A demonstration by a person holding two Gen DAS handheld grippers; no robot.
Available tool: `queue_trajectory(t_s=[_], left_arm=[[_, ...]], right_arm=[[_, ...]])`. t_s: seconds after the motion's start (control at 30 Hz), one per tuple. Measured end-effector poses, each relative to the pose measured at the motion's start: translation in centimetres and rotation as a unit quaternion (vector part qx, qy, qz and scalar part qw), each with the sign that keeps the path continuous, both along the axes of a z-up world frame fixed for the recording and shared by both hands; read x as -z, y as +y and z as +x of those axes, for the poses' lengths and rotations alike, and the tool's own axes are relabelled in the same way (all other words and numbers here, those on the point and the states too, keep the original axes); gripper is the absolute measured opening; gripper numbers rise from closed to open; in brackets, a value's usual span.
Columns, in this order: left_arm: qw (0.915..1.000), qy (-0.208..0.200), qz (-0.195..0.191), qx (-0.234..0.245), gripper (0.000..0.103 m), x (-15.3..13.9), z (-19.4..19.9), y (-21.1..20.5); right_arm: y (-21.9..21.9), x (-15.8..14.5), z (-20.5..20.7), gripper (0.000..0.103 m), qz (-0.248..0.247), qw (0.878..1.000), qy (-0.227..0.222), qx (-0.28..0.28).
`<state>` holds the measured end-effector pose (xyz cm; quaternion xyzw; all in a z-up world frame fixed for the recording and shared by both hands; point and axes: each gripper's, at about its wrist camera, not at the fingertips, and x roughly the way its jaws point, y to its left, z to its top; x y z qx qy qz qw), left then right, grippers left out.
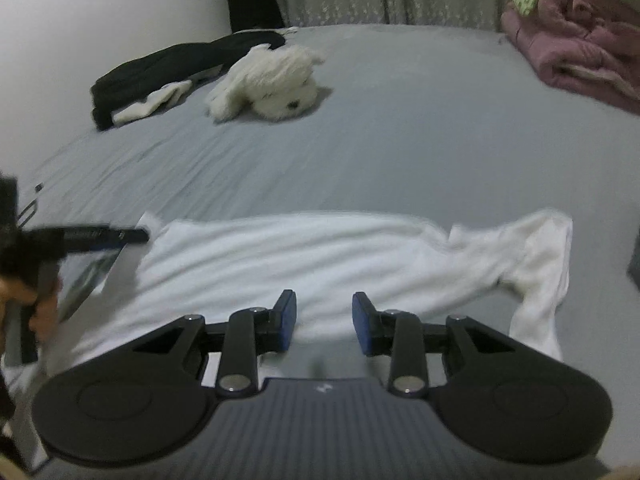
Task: Fold clothes
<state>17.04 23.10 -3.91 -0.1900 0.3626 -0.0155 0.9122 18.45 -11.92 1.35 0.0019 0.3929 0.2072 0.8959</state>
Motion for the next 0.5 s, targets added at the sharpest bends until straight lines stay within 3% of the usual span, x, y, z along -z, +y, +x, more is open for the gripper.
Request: queue_trajectory(t_s=[0.1, 0.27, 0.33, 0.4, 0.5], left_arm=[[0.9998, -0.006, -0.020, -0.007, 0.051, 0.4, 0.5, 0.5], [0.9998, -0.011, -0.015, -0.010, 0.046, 0.8, 1.1, 0.7], [0.9999, -0.011, -0.010, -0.008, 0.036, 0.8, 1.1, 0.9], [0.9994, -0.010, -0.029, -0.013, 0.023, 1.0, 1.2, 1.3], [0.9991, -0.011, -0.039, -0.014, 0.018, 1.4, 1.5, 1.5]], right_arm=[[0.1, 0.0, 2.5, 0.039, -0.011, 1.000, -0.007, 0.005], [0.8, 1.6, 6.6, 0.039, -0.055, 0.998, 0.001, 0.003], [1.1, 2.1, 8.1, 0.039, -0.072, 0.997, 0.005, -0.002], [1.3, 2.5, 9.3, 0.039, -0.078, 0.997, 0.008, -0.012], [1.8, 3.0, 10.7, 0.039, -0.070, 0.997, 0.020, -0.030]])
